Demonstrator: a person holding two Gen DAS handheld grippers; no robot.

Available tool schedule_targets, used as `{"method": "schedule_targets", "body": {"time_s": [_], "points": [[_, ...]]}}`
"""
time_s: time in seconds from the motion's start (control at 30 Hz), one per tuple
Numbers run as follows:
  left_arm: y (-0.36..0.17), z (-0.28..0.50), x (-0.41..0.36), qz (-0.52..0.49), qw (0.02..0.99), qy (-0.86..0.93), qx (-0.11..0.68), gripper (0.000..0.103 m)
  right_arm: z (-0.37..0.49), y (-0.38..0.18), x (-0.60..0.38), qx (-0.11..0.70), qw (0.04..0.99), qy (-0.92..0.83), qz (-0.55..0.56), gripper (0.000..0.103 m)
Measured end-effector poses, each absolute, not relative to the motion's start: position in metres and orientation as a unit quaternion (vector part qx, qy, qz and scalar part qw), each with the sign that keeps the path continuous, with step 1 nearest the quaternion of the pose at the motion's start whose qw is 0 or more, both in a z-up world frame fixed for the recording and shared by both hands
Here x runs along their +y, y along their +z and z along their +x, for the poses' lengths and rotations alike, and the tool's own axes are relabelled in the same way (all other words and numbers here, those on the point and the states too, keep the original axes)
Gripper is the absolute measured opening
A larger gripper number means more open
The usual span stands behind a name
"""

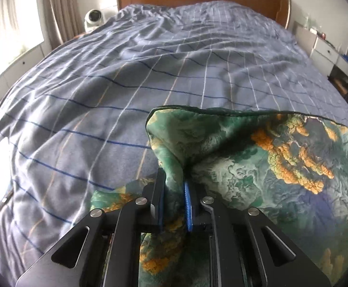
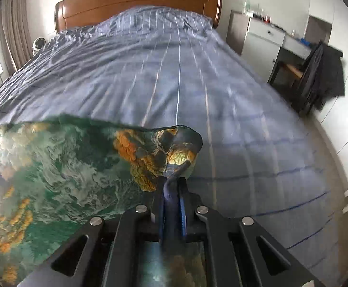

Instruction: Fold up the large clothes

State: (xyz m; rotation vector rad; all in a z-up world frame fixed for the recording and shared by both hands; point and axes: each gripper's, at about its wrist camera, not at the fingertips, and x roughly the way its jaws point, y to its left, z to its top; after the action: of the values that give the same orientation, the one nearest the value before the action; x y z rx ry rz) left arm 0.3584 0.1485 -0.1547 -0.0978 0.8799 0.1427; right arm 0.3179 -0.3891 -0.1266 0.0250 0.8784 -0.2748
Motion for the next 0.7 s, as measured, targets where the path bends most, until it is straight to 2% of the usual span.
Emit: {"method": "schedule_targets", "body": {"time_s": [0.23, 0.7], "points": [[-0.163, 0.355, 0.143, -0.053, 0.908, 0.070, 0.410, 0.015, 0.319, -0.150, -0.394, 0.413, 0.900, -0.131, 0.038, 0.011], [-0.166, 0.352, 0.149, -0.071, 0.912, 0.061, 0.400, 0.016, 0.315, -0.155, -0.404, 0.403, 0.905, -0.121, 0.059, 0.015]]}}
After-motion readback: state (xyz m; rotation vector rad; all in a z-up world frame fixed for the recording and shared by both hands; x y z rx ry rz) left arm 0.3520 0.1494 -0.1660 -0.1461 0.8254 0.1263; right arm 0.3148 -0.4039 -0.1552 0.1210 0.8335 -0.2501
